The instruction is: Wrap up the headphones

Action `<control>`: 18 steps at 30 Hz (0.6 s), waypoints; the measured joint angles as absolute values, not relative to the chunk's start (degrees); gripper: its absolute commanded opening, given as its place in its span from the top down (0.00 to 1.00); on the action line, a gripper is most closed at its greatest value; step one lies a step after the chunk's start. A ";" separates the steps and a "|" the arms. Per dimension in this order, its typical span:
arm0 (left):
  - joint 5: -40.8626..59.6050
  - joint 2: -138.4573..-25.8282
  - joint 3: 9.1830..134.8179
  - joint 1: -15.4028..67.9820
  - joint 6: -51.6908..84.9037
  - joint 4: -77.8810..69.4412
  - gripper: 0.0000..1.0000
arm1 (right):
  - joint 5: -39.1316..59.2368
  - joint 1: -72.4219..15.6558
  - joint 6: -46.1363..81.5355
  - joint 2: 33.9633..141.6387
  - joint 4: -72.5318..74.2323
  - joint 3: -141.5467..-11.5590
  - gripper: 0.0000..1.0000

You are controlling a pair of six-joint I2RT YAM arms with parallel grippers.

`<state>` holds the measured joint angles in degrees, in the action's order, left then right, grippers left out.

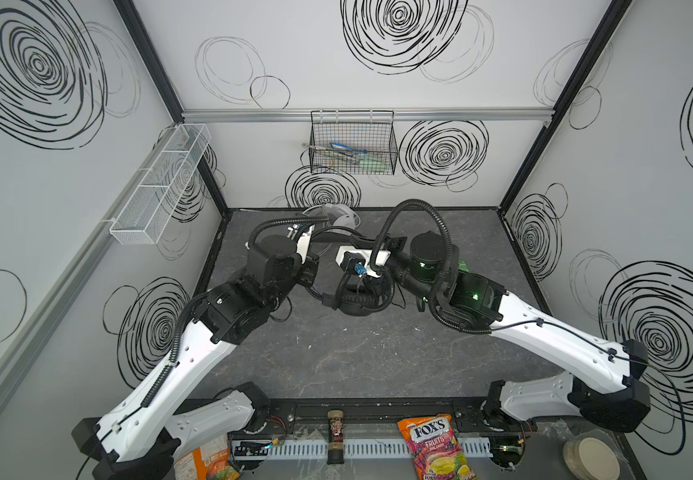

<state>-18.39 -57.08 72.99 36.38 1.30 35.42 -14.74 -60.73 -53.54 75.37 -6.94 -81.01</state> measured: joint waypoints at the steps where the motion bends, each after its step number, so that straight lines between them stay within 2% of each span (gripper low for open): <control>1: -17.28 -56.66 72.88 36.40 1.37 35.51 1.00 | -14.26 -59.75 -53.04 75.37 -6.94 -81.03 0.88; 18: -3.68 -53.41 70.11 36.86 3.73 33.12 1.00 | -8.64 -46.78 -42.02 72.36 -5.87 -81.08 0.82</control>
<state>-3.68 -53.41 70.11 36.86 3.73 33.12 -8.64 -46.78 -42.02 72.36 -5.87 -81.08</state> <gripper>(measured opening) 0.081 0.176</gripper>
